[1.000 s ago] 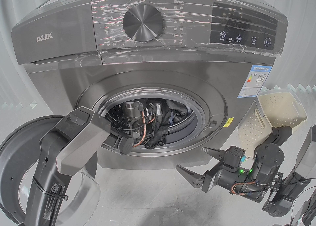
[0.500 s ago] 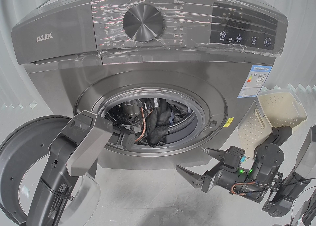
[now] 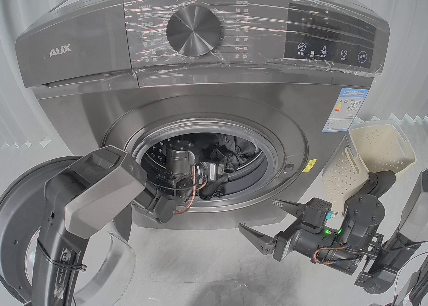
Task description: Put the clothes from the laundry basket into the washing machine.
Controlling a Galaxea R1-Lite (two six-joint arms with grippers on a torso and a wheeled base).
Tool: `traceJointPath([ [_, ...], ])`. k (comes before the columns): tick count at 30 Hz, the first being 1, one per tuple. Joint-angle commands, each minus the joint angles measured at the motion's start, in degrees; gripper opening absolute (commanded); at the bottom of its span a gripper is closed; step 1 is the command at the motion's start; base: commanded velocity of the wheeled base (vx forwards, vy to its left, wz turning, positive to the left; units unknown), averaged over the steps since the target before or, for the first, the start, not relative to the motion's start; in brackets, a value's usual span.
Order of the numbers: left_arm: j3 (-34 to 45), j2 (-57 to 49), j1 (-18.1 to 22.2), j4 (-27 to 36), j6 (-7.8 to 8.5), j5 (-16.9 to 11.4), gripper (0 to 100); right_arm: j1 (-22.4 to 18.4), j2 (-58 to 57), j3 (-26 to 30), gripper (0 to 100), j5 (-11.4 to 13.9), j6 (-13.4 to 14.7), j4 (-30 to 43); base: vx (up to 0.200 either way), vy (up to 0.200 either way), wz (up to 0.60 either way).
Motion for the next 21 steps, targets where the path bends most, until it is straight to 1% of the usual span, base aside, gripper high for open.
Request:
traceJointPath([
  [1, 10.64, -8.92, -3.07, 3.60, 0.12, -2.51, 100, 0.02, 0.01, 0.01, 100, -0.08, 0.01, -0.01, 0.000, 0.000, 0.00],
  [4, 12.40, -8.92, -3.60, 4.04, 0.29, -2.68, 100, 0.02, 0.01, 0.01, 100, 0.01, 0.01, -0.01, 0.000, 0.000, 0.00],
  [7, 14.07, -8.13, -3.77, 4.04, 0.82, -2.77, 100, 0.11, 0.01, 0.01, 100, 0.01, 0.01, -0.01, 0.000, 0.000, 0.00],
  [16, 14.33, -3.91, -3.33, 3.16, 1.17, -2.77, 100, 0.11, 0.01, 0.01, 100, 0.01, 0.01, -0.01, 0.000, 0.000, 0.00],
  [21, 13.80, -3.47, -3.25, 3.16, 1.44, -2.68, 100, 0.11, 0.01, 0.01, 100, 0.01, 0.01, -0.01, 0.000, 0.000, 0.00],
])
